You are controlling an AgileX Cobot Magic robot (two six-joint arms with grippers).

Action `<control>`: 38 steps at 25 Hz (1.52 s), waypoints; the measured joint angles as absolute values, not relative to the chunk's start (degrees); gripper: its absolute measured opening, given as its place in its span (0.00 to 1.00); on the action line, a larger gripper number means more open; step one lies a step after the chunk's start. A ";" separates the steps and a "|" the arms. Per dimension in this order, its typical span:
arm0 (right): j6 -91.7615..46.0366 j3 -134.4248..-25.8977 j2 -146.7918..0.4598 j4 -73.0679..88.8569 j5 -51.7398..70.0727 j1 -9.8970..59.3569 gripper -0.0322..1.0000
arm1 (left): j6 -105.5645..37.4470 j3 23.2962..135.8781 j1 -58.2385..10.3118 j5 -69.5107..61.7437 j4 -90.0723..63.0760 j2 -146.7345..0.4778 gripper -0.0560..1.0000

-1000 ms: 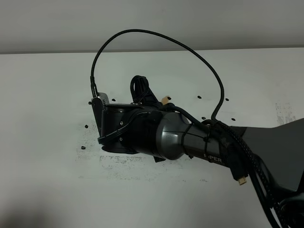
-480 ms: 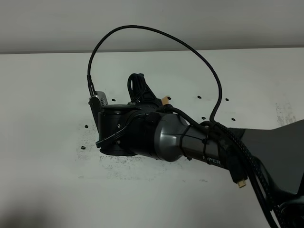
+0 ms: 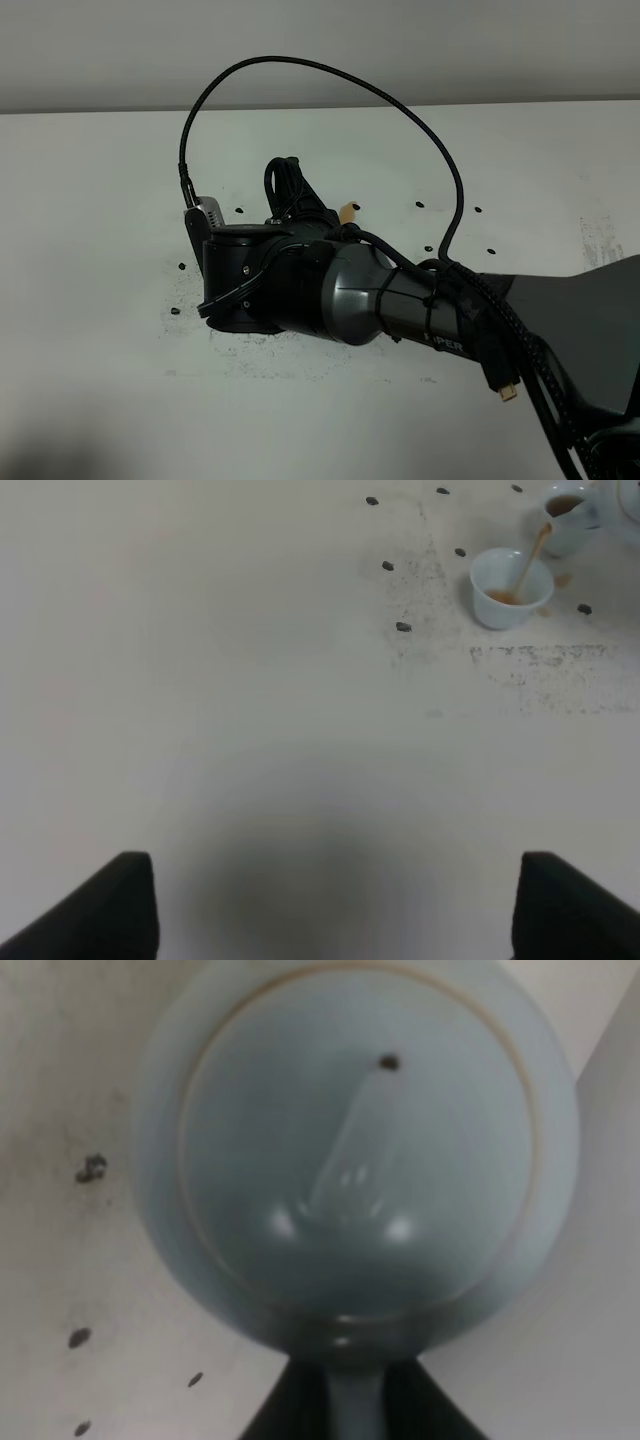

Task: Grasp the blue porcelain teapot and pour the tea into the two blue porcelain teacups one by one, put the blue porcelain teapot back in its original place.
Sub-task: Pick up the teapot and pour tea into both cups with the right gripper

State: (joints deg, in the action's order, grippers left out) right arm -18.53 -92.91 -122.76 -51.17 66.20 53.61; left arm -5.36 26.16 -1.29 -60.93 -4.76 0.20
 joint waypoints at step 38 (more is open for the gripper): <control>-22.16 -92.91 -122.76 -52.54 66.38 54.02 0.10 | -5.42 26.16 -1.29 -60.93 -4.76 0.20 0.74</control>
State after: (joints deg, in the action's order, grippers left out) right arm -22.16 -92.91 -122.76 -52.54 66.38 54.02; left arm -5.42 26.16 -1.29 -60.93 -4.76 0.20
